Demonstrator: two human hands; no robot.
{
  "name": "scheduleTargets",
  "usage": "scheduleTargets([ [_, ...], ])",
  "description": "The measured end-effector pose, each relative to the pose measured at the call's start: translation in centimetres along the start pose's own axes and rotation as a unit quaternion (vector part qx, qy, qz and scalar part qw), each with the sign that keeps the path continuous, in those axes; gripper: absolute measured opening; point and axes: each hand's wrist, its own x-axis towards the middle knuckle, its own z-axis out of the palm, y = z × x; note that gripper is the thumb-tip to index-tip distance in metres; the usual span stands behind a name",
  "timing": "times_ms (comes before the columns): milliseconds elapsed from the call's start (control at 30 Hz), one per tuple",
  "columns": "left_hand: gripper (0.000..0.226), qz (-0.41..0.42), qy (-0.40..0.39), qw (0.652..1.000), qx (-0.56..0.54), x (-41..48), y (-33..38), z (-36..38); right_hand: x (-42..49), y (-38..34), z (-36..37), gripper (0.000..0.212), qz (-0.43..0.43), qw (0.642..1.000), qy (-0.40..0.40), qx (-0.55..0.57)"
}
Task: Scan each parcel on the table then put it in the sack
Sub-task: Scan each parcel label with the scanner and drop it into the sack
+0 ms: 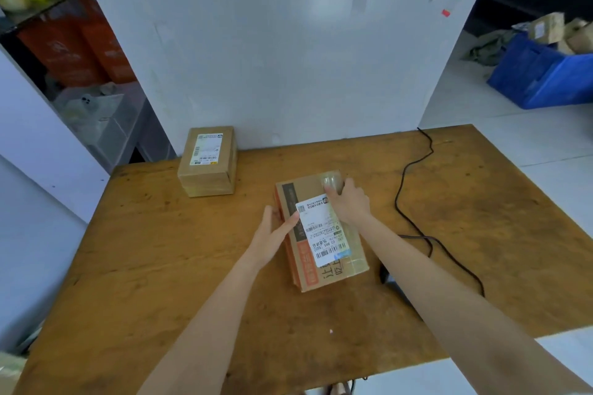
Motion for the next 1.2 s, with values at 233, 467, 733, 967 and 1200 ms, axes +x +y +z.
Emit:
scheduleTargets([
  [233, 0.035, -0.052, 0.018, 0.998, -0.026, -3.6, -0.8, 2.1, -2.9, 2.2, -0.2, 0.06, -0.02, 0.999, -0.022, 0.035],
  [467, 0.045, -0.093, 0.038, 0.985, -0.139, -6.7, -1.5, 4.0, -4.6, 5.7, -1.2, 0.035, -0.047, 0.98, -0.093, 0.168],
  [733, 0.03, -0.092, 0.089, 0.962, -0.241, -8.6, -2.9, 6.9, -7.1, 8.7, -0.3, 0.025, -0.112, 0.956, -0.034, 0.267],
  [967, 0.063, -0.1, 0.135, 0.951, -0.26, -9.5, -3.7, 7.7, -6.9, 11.5, -1.7, 0.03, -0.12, 0.939, -0.08, 0.313],
  [1200, 0.108, -0.128, 0.182, 0.922, -0.316, -9.7, -4.3, 8.1, -7.2, 20.4, -1.3, 0.058, 0.014, 0.999, 0.031, 0.024],
])
